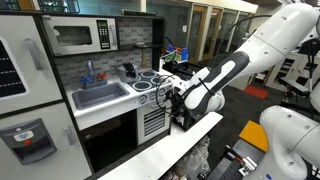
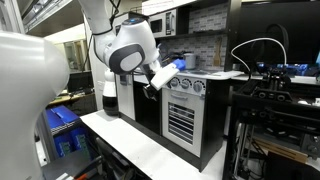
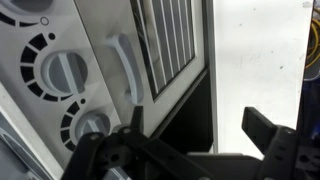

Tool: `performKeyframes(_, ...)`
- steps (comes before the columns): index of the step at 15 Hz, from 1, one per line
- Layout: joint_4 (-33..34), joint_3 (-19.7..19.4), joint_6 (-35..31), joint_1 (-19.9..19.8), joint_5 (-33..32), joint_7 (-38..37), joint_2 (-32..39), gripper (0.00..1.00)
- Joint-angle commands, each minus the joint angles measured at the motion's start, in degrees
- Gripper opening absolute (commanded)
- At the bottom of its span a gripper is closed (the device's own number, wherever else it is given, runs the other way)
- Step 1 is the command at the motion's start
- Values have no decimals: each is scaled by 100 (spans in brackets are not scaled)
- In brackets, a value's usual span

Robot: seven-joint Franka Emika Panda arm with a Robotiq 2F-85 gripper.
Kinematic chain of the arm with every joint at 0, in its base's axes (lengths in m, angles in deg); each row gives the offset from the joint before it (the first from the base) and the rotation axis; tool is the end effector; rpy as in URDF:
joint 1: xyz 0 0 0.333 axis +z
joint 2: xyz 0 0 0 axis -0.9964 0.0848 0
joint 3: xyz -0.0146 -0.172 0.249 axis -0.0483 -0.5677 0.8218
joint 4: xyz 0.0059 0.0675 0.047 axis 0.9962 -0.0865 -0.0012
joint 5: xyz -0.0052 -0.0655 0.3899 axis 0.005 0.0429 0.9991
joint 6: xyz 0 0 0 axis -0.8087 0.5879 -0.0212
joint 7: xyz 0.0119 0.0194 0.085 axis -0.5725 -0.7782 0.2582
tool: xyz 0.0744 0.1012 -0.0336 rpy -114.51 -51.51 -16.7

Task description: Open the oven door, remove the silver pot from the oven and put it on the stove, close the oven door

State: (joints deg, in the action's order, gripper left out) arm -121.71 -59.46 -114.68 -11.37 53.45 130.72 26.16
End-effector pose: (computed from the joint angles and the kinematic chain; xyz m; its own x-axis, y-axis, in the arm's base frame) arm 0.4357 0.0762 0.2689 0.0578 0.9671 0.2479 0.8216 -0.1871 0.5385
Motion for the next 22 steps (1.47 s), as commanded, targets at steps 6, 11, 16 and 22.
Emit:
performKeyframes(6, 3, -1863, -276, 1507, -548, -77, 246, 100)
performKeyframes(11, 8, -3060, -426, 2593, -681, 17, 213, 100)
performKeyframes(16, 13, -3643, -507, 3134, -596, 4, 60, 100)
performKeyframes(22, 13, -3976, -619, 3459, -593, 3, 59, 100)
